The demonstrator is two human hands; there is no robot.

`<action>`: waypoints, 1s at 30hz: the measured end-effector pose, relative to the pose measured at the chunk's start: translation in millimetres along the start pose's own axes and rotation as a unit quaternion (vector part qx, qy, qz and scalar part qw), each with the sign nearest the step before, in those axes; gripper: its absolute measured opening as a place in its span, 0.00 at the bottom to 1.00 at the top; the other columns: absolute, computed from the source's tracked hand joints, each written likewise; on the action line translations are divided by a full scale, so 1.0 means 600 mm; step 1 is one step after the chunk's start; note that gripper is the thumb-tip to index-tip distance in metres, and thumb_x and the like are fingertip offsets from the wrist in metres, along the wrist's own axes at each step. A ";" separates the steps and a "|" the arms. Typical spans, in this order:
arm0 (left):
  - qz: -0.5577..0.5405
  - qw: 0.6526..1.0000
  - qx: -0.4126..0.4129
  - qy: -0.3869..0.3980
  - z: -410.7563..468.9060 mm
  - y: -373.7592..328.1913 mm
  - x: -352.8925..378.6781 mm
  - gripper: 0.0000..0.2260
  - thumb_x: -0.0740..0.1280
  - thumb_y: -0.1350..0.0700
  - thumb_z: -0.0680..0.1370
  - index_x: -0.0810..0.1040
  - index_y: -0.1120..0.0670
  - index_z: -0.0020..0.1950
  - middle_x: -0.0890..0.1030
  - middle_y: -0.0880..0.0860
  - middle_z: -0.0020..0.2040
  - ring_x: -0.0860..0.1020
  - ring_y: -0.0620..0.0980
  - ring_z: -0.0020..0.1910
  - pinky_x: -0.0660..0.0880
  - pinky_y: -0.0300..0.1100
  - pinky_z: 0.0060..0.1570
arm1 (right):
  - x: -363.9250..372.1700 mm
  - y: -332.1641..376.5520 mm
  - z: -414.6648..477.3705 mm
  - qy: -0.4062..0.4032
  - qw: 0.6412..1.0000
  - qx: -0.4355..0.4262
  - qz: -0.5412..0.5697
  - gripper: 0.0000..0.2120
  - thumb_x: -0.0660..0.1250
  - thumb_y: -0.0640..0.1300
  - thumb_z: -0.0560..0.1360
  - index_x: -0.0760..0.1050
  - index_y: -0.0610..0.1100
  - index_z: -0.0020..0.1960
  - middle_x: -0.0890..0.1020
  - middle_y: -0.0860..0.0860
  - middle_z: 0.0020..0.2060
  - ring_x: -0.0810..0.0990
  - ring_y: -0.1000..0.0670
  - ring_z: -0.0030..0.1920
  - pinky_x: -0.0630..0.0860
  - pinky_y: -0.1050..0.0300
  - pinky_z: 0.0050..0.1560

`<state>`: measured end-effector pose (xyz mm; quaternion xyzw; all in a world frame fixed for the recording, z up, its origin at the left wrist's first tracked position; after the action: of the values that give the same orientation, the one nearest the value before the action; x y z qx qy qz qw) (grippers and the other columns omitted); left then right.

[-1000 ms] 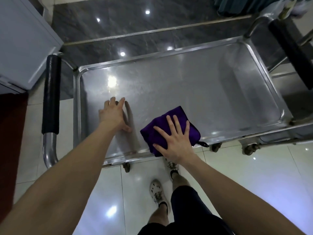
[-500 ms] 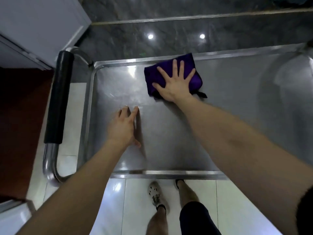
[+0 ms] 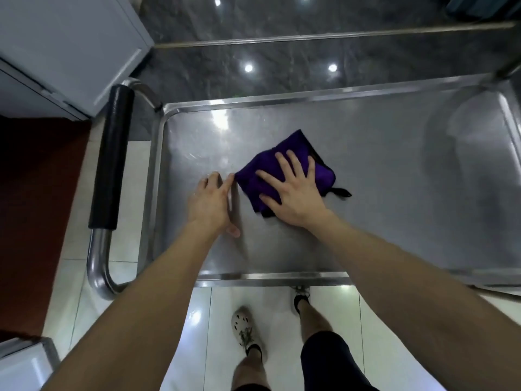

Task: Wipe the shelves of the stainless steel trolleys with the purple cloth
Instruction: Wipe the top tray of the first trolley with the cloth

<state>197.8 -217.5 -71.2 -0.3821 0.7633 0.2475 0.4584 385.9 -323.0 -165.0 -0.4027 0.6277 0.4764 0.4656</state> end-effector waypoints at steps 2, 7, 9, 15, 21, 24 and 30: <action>-0.007 1.000 0.005 0.001 -0.004 0.002 -0.001 0.68 0.88 0.36 0.54 0.53 0.43 0.86 0.60 0.53 0.83 0.60 0.59 0.82 0.74 0.59 0.69 | 0.010 0.001 -0.068 0.000 0.999 -0.035 -0.002 0.31 0.51 0.71 0.83 0.59 0.65 0.84 0.54 0.43 0.87 0.47 0.37 0.87 0.44 0.22 0.80; -0.003 0.998 0.047 -0.029 -0.039 0.014 0.006 0.53 0.87 0.43 0.65 0.62 0.47 0.84 0.69 0.53 0.79 0.69 0.58 0.77 0.76 0.57 0.68 | 0.053 0.097 -0.214 0.028 0.999 -0.019 -0.011 0.31 0.47 0.72 0.84 0.55 0.66 0.85 0.50 0.44 0.88 0.42 0.38 0.87 0.42 0.22 0.80; 0.012 0.996 0.077 -0.046 -0.063 0.026 0.011 0.42 0.81 0.52 0.74 0.64 0.48 0.83 0.69 0.54 0.80 0.70 0.58 0.77 0.75 0.55 0.69 | 0.065 0.158 -0.236 0.029 1.000 0.008 0.002 0.33 0.44 0.74 0.83 0.54 0.66 0.86 0.48 0.44 0.88 0.39 0.38 0.87 0.40 0.22 0.79; 0.037 0.979 0.124 -0.158 -0.119 0.143 -0.025 0.26 0.73 0.58 0.80 0.74 0.52 0.78 0.71 0.57 0.80 0.69 0.59 0.79 0.65 0.57 0.78 | 0.030 0.198 -0.234 0.008 0.995 0.090 0.046 0.38 0.47 0.81 0.79 0.52 0.69 0.85 0.47 0.47 0.88 0.37 0.43 0.87 0.36 0.22 0.79; -0.063 0.968 -0.004 -0.244 -0.098 0.303 -0.070 0.35 0.68 0.37 0.81 0.63 0.45 0.85 0.55 0.59 0.88 0.49 0.60 0.88 0.51 0.60 0.84 | 0.044 0.229 -0.219 0.055 0.984 0.165 0.032 0.45 0.45 0.86 0.74 0.33 0.71 0.83 0.33 0.43 0.86 0.26 0.37 0.83 0.35 0.19 0.76; -0.225 0.960 -0.028 -0.165 -0.082 0.338 -0.053 0.37 0.66 0.40 0.84 0.49 0.36 0.87 0.48 0.53 0.89 0.57 0.61 0.86 0.65 0.62 0.80 | 0.060 0.277 -0.195 0.052 0.987 0.147 0.028 0.47 0.45 0.87 0.72 0.33 0.70 0.83 0.31 0.40 0.85 0.26 0.34 0.82 0.34 0.17 0.74; -0.288 0.931 0.000 -0.223 -0.069 0.351 -0.035 0.36 0.66 0.52 0.85 0.49 0.31 0.86 0.55 0.49 0.87 0.77 0.62 0.72 0.80 0.56 0.65 | 0.067 0.304 -0.069 0.047 0.995 0.092 -0.002 0.44 0.44 0.85 0.74 0.39 0.69 0.85 0.33 0.39 0.85 0.28 0.33 0.83 0.39 0.15 0.73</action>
<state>12.1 -117.0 -27.9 -0.5207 0.4982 0.1836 0.6686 194.9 -325.5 -158.4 -0.3813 0.6893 0.3961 0.4718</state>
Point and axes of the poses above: each hand's wrist, its own z-axis towards the middle knuckle, its own x-axis out of the palm, y = z × x, the point moved 1 cm from there along z, towards the middle knuckle
